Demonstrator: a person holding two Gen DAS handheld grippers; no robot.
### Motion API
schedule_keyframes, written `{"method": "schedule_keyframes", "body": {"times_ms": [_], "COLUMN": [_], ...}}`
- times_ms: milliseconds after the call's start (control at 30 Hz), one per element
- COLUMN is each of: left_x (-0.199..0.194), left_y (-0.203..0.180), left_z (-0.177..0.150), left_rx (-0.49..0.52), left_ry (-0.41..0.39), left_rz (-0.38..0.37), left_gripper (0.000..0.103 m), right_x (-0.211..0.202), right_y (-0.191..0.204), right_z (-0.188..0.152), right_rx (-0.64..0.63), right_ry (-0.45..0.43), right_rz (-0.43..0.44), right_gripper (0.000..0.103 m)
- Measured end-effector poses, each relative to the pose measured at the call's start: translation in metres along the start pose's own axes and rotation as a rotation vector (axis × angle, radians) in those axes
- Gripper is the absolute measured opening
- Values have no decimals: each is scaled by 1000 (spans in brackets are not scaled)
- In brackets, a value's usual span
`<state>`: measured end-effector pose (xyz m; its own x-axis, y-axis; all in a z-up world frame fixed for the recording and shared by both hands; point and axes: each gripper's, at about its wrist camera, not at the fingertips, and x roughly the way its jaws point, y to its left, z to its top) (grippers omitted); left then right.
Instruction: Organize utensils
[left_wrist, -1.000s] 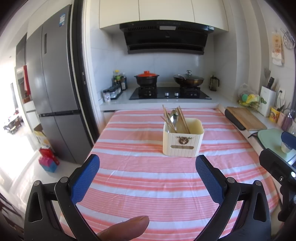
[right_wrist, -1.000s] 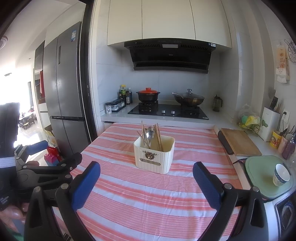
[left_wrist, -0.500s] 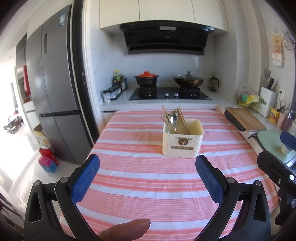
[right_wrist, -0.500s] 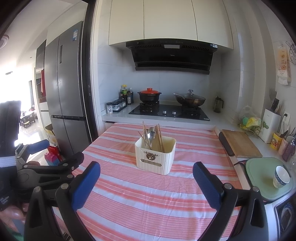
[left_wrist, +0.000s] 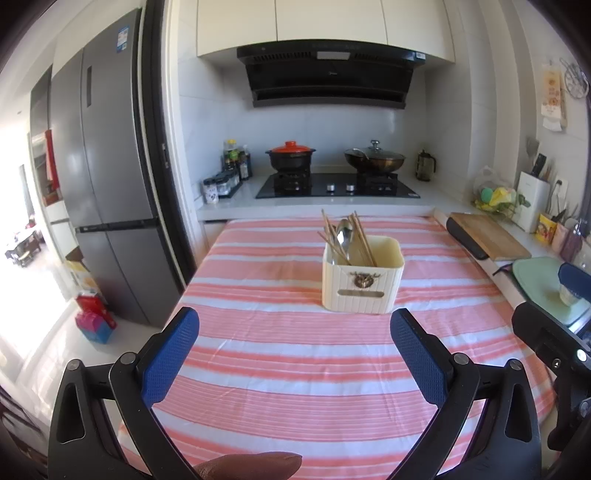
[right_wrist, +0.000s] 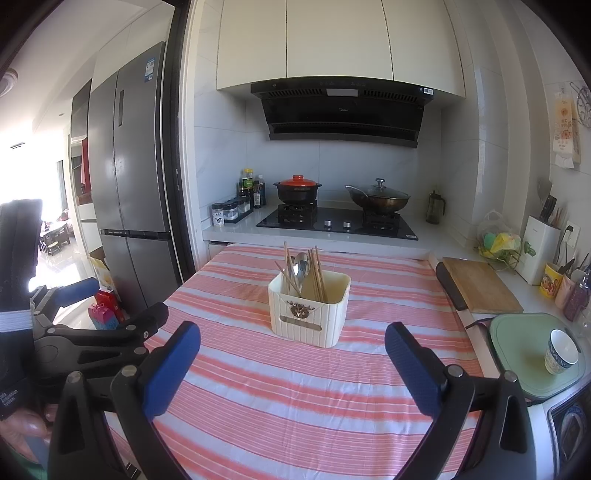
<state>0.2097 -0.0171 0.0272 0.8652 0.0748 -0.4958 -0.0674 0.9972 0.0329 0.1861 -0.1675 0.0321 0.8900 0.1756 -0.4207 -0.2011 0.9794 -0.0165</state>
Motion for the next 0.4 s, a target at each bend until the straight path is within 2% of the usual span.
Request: {"method": "schedule_keyframes", "body": {"times_ms": [200,333,400], "left_x": [0,-3,-3], "left_y": [-1,6,6], "left_z": [-2,-1,0], "left_rx": [16,-25,-13], "left_ry": [3,-15,-18], "left_rz": [-3,-19,-14], "left_gripper": [103,103,103], "right_x": [1,1,3], "right_y": [-1,-4,-4], "right_z": [-2,-4,-5], "right_rx": [2,8,9], "right_ry": [5,6,9], "right_rz": [-7,-15,-21], "right_gripper": [102,102,102]}}
